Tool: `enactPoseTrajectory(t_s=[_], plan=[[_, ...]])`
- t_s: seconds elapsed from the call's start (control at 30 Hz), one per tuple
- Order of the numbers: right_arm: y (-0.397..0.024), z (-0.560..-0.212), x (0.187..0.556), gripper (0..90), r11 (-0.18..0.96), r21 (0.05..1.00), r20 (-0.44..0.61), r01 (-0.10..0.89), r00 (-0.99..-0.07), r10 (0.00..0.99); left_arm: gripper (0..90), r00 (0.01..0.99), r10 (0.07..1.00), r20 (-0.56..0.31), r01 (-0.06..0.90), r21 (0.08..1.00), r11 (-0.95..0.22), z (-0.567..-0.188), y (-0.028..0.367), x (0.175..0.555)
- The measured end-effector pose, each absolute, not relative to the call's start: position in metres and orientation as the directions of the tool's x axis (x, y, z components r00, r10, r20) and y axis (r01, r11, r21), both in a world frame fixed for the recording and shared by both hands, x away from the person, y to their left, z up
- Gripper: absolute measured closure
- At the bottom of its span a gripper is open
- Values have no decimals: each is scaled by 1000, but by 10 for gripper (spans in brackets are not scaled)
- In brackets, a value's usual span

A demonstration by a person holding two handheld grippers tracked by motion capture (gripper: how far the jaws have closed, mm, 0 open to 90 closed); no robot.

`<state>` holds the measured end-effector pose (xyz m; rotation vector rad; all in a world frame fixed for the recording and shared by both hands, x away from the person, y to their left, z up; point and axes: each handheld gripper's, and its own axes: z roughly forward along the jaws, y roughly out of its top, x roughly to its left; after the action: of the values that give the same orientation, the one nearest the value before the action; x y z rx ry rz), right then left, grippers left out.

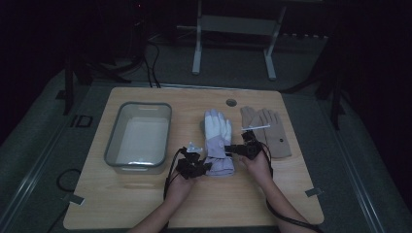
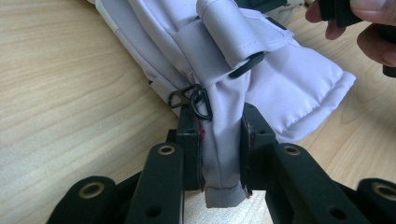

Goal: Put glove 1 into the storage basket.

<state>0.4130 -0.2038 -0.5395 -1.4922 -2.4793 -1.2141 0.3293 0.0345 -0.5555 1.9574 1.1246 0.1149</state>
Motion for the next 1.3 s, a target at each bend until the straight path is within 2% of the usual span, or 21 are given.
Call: enactPoseTrajectory(t_s=[0.2, 0.7, 1.3], plan=[[-204, -527, 409, 796, 225, 640, 368, 735, -550, 750, 747, 592, 739, -321, 665, 713, -223, -546, 38, 332], [-194, -473, 403, 797, 208, 717, 336, 665, -593, 732, 748, 630, 726, -277, 611, 754, -242, -491, 56, 334], [-148, -429, 406, 800, 247, 762, 284, 598, -652, 703, 748, 612, 754, -240, 592, 771, -235, -451, 101, 332]])
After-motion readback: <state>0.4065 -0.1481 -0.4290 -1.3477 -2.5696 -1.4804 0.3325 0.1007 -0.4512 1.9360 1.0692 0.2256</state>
